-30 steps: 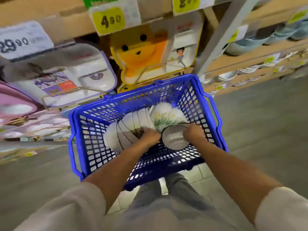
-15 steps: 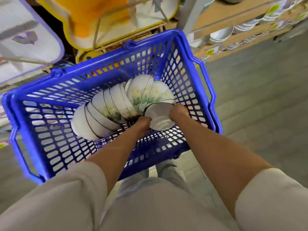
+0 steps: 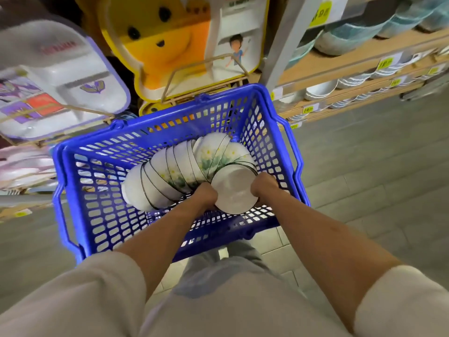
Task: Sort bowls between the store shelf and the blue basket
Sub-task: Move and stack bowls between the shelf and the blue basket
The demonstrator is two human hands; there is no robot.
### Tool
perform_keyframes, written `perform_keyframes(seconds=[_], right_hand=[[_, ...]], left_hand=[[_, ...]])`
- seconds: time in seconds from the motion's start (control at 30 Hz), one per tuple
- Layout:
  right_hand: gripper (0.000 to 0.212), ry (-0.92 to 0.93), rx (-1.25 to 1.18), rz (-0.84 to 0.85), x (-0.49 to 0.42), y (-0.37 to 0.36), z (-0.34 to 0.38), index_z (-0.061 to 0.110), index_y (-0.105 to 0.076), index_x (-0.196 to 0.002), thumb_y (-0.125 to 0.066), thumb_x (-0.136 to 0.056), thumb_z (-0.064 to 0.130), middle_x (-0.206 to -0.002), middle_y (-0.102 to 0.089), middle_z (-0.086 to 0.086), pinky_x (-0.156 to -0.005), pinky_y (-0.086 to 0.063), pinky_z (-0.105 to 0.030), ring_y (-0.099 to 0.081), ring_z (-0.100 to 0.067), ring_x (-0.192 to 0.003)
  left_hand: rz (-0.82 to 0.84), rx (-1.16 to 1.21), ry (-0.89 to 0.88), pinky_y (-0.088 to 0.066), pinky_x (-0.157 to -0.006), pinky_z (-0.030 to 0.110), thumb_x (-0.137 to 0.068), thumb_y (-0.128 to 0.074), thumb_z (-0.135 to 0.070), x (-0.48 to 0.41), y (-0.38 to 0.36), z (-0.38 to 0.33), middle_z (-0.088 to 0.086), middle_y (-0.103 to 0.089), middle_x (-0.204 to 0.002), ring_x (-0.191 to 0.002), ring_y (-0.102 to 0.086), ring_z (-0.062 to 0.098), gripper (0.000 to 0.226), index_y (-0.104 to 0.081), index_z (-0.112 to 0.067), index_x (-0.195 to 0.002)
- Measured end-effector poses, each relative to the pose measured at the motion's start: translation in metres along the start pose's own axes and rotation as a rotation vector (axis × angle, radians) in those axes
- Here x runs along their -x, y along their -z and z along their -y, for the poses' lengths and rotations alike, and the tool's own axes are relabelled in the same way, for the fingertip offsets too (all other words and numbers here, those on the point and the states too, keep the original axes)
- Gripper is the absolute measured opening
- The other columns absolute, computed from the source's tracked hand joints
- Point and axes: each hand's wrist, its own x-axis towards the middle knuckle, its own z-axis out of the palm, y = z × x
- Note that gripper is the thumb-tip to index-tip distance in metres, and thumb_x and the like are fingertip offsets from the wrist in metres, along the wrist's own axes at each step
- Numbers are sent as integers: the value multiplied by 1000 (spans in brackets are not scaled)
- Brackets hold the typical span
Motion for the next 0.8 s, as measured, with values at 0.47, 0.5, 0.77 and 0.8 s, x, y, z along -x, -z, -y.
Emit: perform_keyframes(seconds=[0.47,0.5,0.77,0.8], right_hand=[[32,442,-157,-24,95,92,12,9,-47,-68,-41,-99,17,-82,-70,-24,-54,-55,-29,-70,-29,-65],[34,489,-137,-45,106,101,14,9,-45,-67,-41,-99,19,-78,-69,-24,-55,-54,-30,-69,-30,-64],[40,769,-139,-124,202,169,26,0,-57,-71,-41,-99,22,-57,-66,-11,-48,-49,-24,-60,-17,-43],[42,801,-154,-107,217,176,27,0,-58,-68,-40,-99,20,-55,-66,-11,-46,-48,-23,-57,-16,-39]], left_hand=[[-317,147,-388,-42,-87,27,-100,-33,-10,103,58,-26,13,-53,-137,-113,-52,24,44,-41,-13,-143],[-339,170,-439,-39,-88,25,-100,-34,-11,112,63,-28,10,-51,-139,-116,-50,21,45,-39,-16,-145],[-355,707,-823,-48,-95,41,-80,-45,-20,214,101,-53,-5,-56,-135,-120,-53,18,54,-51,-46,-127],[-361,771,-877,-48,-94,42,-75,-45,-21,229,105,-57,-5,-56,-135,-121,-53,19,56,-53,-44,-126]])
